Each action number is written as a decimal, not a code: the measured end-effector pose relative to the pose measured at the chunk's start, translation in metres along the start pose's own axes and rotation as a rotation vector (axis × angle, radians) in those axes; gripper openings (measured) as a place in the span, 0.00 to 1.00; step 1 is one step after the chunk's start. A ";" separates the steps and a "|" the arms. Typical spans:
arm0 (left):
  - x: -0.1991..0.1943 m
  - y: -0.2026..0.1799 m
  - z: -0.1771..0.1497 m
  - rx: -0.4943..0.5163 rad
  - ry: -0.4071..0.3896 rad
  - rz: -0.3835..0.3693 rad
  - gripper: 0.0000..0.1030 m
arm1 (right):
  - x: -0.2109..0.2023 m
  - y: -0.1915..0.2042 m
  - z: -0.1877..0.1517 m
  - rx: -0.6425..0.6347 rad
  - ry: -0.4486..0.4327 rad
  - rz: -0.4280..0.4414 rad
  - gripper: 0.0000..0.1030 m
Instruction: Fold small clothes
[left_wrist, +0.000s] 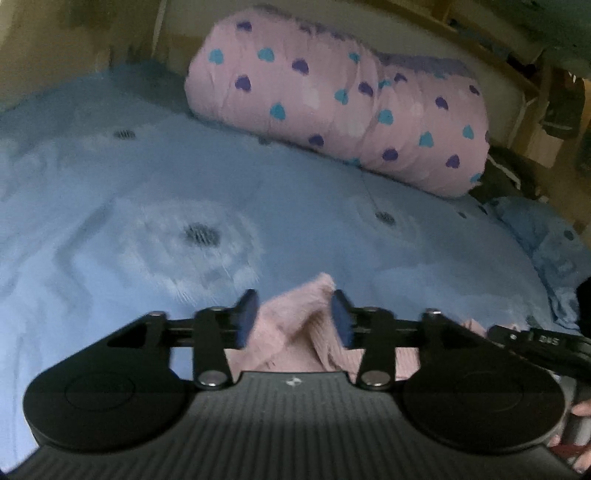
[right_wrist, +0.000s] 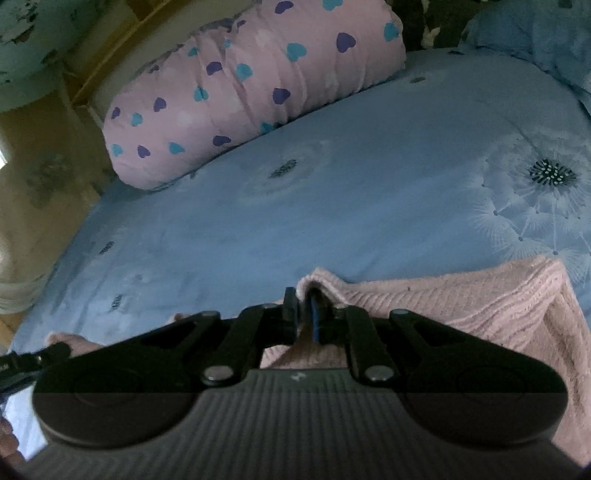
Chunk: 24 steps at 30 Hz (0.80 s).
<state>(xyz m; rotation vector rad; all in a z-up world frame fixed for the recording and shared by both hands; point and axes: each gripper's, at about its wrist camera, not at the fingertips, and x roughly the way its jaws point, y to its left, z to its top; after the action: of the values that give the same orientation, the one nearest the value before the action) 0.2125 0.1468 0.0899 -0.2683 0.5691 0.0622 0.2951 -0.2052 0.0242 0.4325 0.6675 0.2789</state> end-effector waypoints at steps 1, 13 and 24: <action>-0.003 -0.001 0.001 0.006 -0.011 0.004 0.57 | -0.002 0.000 0.000 -0.006 -0.005 0.004 0.17; 0.017 -0.011 -0.020 0.124 0.157 -0.036 0.50 | -0.044 0.010 -0.005 -0.207 -0.017 0.051 0.52; 0.038 0.009 -0.027 0.066 0.205 0.098 0.50 | -0.009 0.011 -0.012 -0.392 0.140 -0.059 0.52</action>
<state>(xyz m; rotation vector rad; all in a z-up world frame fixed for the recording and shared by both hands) 0.2289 0.1479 0.0451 -0.1837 0.7863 0.1118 0.2798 -0.1952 0.0258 0.0180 0.7412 0.3776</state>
